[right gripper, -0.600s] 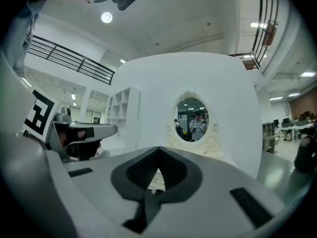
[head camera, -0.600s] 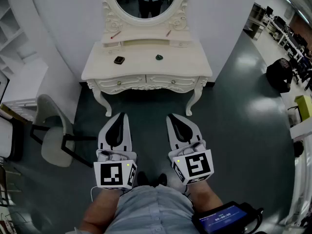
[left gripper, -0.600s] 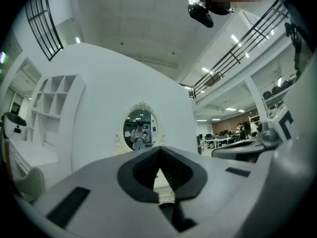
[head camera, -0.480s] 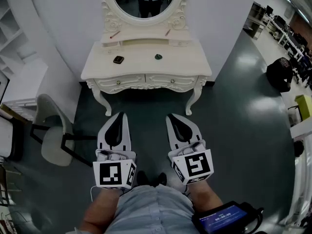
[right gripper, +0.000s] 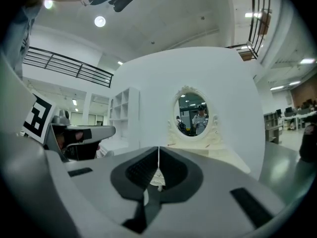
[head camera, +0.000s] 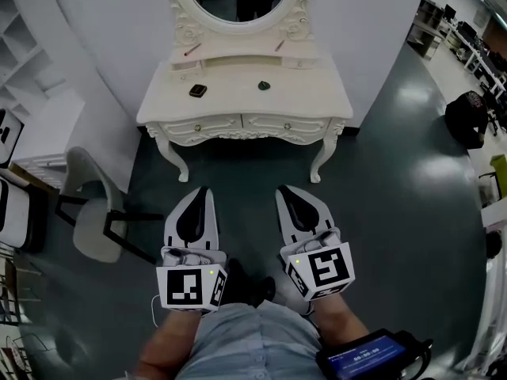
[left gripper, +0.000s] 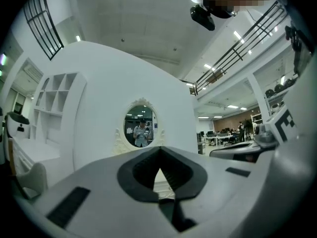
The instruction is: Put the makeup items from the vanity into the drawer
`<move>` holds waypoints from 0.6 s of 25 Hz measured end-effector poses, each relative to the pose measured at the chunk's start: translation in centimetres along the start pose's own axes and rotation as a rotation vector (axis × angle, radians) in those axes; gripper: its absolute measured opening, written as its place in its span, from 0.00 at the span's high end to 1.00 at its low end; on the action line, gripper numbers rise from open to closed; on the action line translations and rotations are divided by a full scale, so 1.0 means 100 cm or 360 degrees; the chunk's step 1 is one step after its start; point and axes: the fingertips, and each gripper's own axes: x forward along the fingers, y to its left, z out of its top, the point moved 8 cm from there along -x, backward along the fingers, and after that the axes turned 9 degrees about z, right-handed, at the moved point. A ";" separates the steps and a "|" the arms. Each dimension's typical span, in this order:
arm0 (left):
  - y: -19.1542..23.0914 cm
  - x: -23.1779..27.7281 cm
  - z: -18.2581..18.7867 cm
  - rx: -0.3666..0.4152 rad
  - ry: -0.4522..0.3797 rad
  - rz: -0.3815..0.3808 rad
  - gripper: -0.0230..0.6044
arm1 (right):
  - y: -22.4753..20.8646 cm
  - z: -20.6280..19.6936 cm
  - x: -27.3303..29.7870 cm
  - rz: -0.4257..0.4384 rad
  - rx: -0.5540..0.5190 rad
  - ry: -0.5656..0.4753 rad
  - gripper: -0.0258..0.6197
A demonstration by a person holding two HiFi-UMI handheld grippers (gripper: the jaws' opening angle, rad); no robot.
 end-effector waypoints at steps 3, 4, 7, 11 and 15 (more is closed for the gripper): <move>0.004 0.009 -0.008 -0.0004 0.0020 0.0007 0.96 | -0.005 -0.008 0.010 -0.0003 0.0007 0.0026 0.96; 0.006 0.015 -0.012 -0.0010 0.0025 0.0007 0.96 | -0.008 -0.010 0.015 -0.0011 0.0010 0.0037 0.96; 0.016 0.037 -0.024 -0.0022 0.0047 -0.0001 0.96 | -0.019 -0.017 0.038 -0.0027 0.0019 0.0063 0.96; 0.034 0.083 -0.041 -0.0046 0.0071 -0.0029 0.96 | -0.042 -0.023 0.082 -0.0064 0.0030 0.0083 0.96; 0.059 0.139 -0.043 -0.0069 0.0048 -0.0078 0.96 | -0.067 -0.017 0.138 -0.0110 -0.0003 0.0100 0.96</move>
